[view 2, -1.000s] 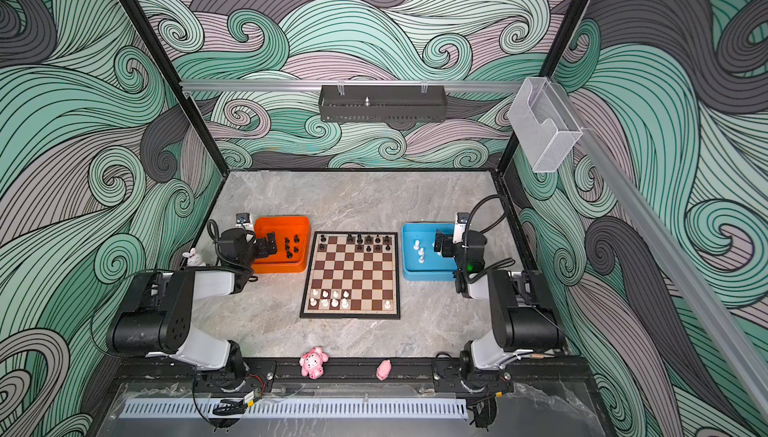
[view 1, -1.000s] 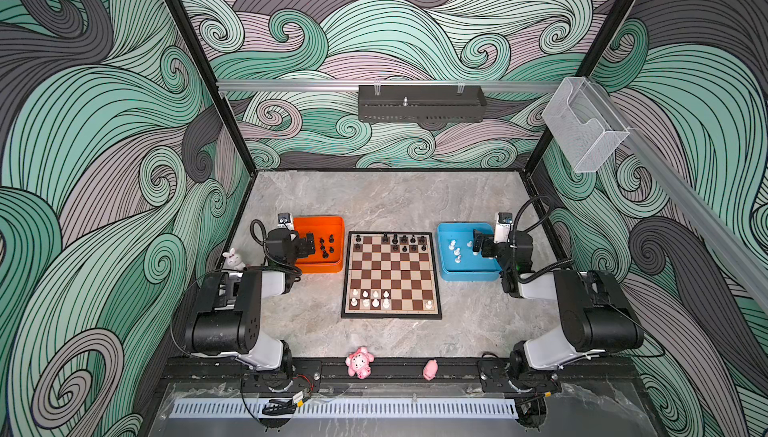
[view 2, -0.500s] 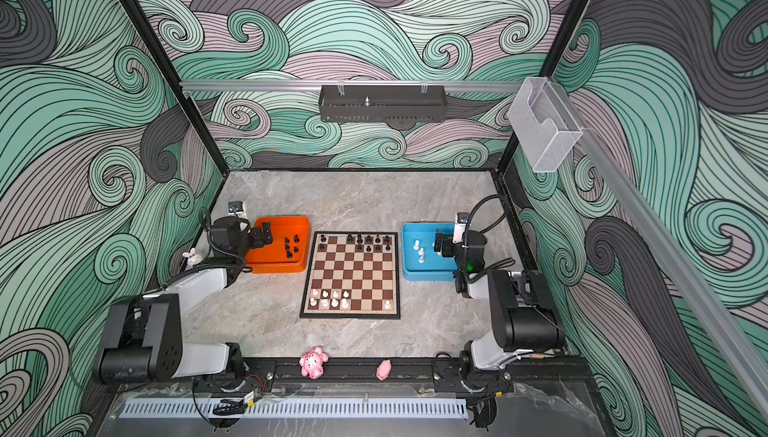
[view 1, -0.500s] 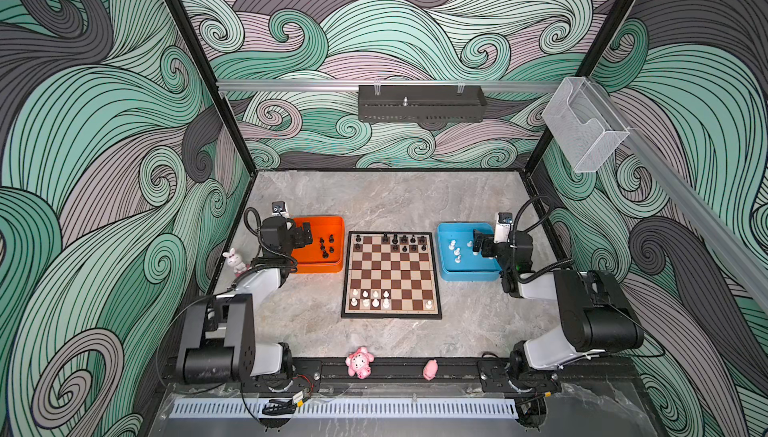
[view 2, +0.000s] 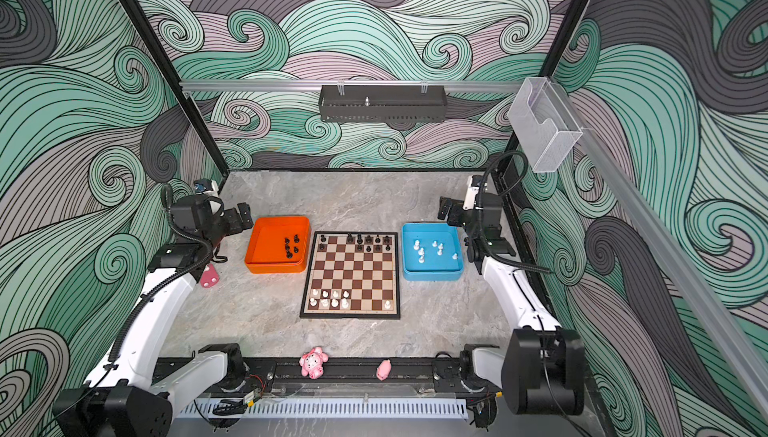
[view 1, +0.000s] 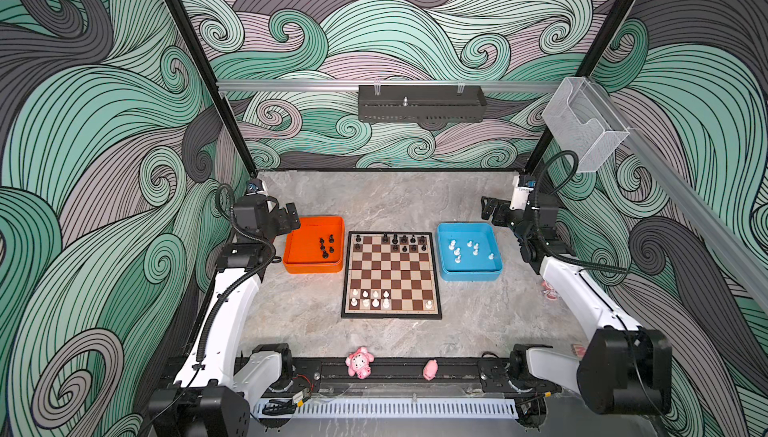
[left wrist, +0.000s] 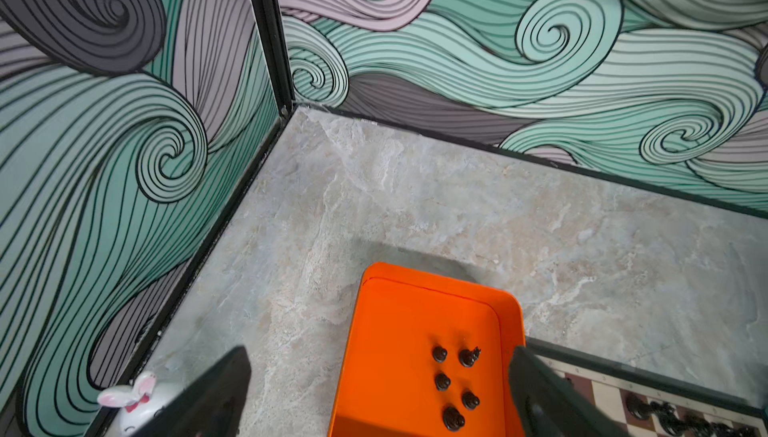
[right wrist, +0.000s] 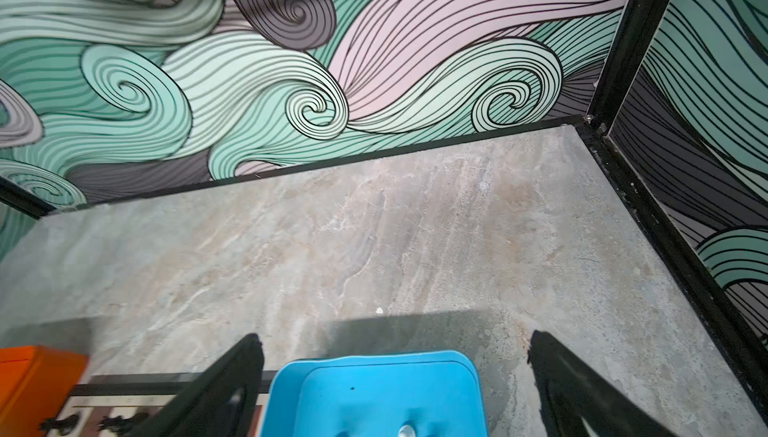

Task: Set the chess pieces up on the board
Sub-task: 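Raise the left gripper over the orange bin while the right moves over the blue bin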

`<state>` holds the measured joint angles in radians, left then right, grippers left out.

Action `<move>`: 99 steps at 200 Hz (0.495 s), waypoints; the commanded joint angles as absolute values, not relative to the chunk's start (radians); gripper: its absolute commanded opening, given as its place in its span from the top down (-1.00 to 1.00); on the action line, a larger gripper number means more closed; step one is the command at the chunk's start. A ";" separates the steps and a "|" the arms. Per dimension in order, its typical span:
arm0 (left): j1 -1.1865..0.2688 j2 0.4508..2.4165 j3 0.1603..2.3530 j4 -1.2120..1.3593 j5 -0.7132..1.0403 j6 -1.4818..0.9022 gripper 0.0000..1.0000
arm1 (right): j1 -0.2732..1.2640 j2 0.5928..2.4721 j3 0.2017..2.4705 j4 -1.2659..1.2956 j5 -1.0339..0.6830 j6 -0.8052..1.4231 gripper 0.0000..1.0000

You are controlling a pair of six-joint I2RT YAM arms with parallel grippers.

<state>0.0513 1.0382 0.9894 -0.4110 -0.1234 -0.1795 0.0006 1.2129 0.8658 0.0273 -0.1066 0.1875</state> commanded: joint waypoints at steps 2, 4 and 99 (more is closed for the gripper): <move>0.060 1.065 1.053 -0.582 -0.110 -0.193 -0.97 | 0.005 1.223 0.972 -0.223 -0.127 0.271 -0.99; 0.060 1.066 1.054 -0.582 -0.108 -0.193 -0.97 | 0.007 1.228 0.985 -0.238 -0.130 0.270 -0.98; 0.026 1.372 1.150 -0.819 0.105 -0.259 -0.78 | 0.146 1.305 1.076 -0.409 -0.184 0.147 -0.99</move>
